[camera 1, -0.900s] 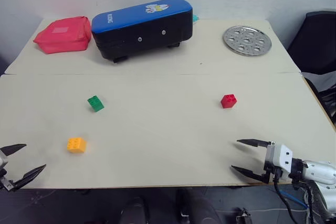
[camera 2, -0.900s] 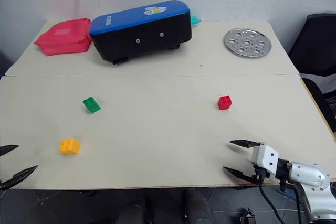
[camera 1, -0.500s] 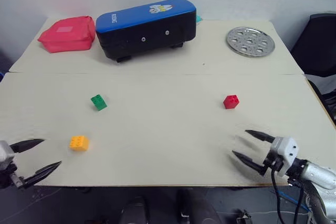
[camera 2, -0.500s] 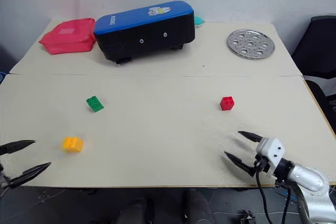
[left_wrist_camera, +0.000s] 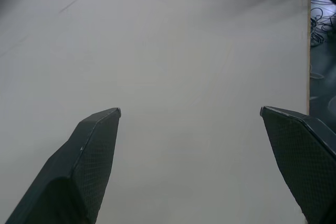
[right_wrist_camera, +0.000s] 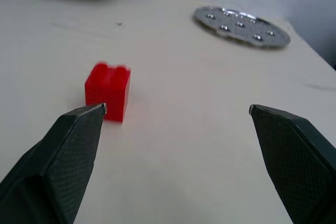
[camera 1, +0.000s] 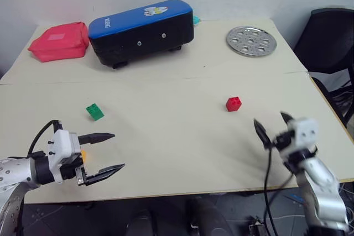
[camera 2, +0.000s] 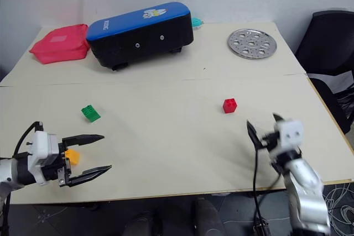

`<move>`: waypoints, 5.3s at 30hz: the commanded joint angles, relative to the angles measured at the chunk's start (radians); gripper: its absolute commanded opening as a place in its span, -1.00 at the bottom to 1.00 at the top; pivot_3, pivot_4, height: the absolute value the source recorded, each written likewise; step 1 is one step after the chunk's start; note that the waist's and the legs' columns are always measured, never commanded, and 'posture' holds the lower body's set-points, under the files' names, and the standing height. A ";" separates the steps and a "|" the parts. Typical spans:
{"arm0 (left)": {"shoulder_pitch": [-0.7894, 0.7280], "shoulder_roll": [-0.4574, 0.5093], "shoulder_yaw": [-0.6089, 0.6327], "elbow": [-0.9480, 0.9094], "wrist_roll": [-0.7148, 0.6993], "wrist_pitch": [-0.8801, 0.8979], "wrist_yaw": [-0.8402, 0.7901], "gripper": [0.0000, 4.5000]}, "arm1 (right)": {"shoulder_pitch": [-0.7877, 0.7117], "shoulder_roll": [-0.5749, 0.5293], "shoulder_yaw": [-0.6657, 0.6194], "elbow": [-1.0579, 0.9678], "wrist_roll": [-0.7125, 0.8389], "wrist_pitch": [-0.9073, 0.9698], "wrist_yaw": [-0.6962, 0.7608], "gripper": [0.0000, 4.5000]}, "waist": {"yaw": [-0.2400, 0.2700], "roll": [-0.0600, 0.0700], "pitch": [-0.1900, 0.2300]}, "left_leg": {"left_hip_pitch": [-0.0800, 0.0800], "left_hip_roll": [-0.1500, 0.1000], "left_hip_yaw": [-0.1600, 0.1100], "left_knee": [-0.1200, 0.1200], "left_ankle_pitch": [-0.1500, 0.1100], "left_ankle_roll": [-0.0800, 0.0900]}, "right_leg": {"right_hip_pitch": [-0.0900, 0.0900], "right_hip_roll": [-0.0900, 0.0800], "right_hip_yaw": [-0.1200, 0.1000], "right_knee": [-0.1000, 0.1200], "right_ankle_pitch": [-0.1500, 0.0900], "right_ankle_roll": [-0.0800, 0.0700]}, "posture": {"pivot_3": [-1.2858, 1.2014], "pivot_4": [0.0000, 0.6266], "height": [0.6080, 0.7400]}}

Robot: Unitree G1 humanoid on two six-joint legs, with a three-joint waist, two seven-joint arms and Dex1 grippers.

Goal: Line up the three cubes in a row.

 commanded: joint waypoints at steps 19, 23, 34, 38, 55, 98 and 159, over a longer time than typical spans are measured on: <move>0.026 -0.027 -0.011 -0.101 0.051 -0.021 0.079 1.00 | -0.333 0.056 0.113 0.249 -0.033 0.274 -0.043 -0.05 | -0.001 0.000 0.000 | -0.009 0.000 0.004 0.002 0.002 0.000 | -0.012 0.001 0.004 0.002 0.000 0.001 | 0.03 -0.52 1.00; 0.028 -0.024 -0.005 -0.096 0.053 -0.021 0.077 1.00 | -0.331 0.038 0.098 0.217 0.010 0.260 0.033 -0.33 | 0.000 0.000 0.000 | -0.010 0.000 0.004 0.002 0.002 0.000 | -0.012 0.001 0.004 0.002 0.001 0.001 | 0.03 -0.52 1.00; 0.021 -0.010 -0.022 -0.045 0.071 -0.033 0.040 1.00 | -0.363 -0.227 0.477 0.120 0.106 0.050 0.942 -0.33 | -0.001 -0.002 0.000 | -0.006 0.003 0.005 0.002 -0.001 0.005 | -0.008 0.005 0.007 0.001 0.001 0.002 | 0.03 -0.52 1.00; 0.023 -0.009 -0.036 -0.057 0.074 -0.025 0.035 1.00 | -0.425 -0.127 0.570 0.236 0.005 0.003 0.905 -0.33 | 0.000 -0.002 -0.001 | -0.005 0.003 0.005 0.002 0.000 0.003 | -0.009 0.006 0.007 0.003 0.001 0.001 | 0.03 -0.52 1.00; 0.105 -0.035 0.035 -0.086 0.078 -0.026 0.070 1.00 | -0.442 -0.034 0.554 0.361 -0.009 -0.129 0.943 0.50 | 0.005 -0.002 -0.001 | -0.008 0.001 0.005 0.004 0.000 0.003 | -0.010 0.001 0.004 0.003 0.001 0.001 | 0.03 -0.52 1.00; -0.956 0.073 -0.252 1.347 0.381 -0.320 -0.094 1.00 | -0.122 -0.084 0.184 0.007 0.300 -0.242 0.846 0.98 | 0.044 -0.008 -0.001 | -0.017 0.002 0.004 0.012 0.001 0.001 | -0.013 -0.003 -0.014 0.003 0.002 -0.001 | 0.03 -0.52 1.00; -0.726 -0.174 -0.732 0.389 0.531 0.086 -0.121 -0.33 | 0.085 -0.269 0.100 -0.142 0.333 -0.207 0.840 1.00 | 0.079 -0.004 -0.001 | -0.016 0.000 0.003 0.020 0.001 0.004 | -0.010 -0.001 -0.005 0.006 0.005 0.004 | 0.03 -0.52 1.00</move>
